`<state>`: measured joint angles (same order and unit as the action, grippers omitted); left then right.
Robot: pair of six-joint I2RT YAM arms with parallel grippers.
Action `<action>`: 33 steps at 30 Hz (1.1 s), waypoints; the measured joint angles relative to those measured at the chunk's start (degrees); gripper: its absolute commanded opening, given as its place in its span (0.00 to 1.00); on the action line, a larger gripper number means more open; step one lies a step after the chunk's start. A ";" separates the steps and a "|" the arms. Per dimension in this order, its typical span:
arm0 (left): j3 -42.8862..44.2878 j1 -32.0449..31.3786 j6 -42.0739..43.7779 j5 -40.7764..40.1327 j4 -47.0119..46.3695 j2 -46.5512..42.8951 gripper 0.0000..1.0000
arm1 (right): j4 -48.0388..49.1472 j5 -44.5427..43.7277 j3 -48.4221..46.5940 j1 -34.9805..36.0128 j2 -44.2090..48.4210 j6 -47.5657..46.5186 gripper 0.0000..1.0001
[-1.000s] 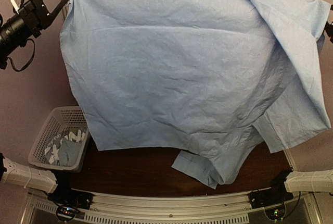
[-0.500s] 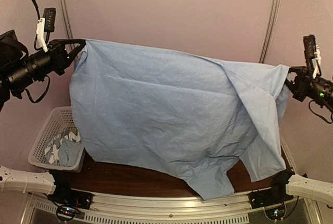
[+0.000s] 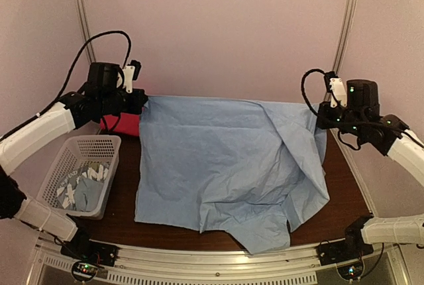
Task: Fold and stack the mixed laundry pile
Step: Flatten out the crumpled shirt at the center of the board, then smooth out the flattened shirt at the center of the board.
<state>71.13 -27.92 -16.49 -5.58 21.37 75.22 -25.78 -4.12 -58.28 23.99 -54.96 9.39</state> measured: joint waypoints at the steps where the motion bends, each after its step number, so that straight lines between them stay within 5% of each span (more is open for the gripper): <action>1: 0.02 0.61 -0.17 0.83 -1.70 2.34 0.00 | 2.29 0.50 -0.02 -1.99 -3.06 -0.13 0.00; 6: 2.62 2.14 -0.52 3.10 -7.65 14.32 0.00 | 10.25 4.37 -2.84 -9.92 -18.45 -2.16 0.00; 15: 18.82 4.63 -0.55 -0.92 -9.25 35.87 0.00 | 15.26 11.82 -22.58 -15.93 -48.68 -6.08 0.01; 17: 24.24 5.42 -0.57 -2.34 -8.22 40.79 0.01 | 13.84 12.26 -30.14 -16.04 -56.13 -6.71 0.18; 21: 35.82 7.74 -0.98 -6.25 -2.80 50.12 0.47 | 8.48 10.97 -46.69 -16.63 -69.13 -7.19 0.68; 24: 34.99 9.84 -1.27 -7.28 -1.22 50.45 0.68 | 4.24 10.01 -49.00 -17.62 -70.31 -6.93 0.90; 33: 17.70 5.88 3.23 -1.64 -2.23 31.01 0.71 | 2.34 11.58 -25.33 -18.60 -44.89 -1.95 0.83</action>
<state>88.84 -22.04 -13.26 -7.22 19.14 106.24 -23.44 7.46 -83.61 5.39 -99.85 7.44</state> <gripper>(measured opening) 0.706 0.855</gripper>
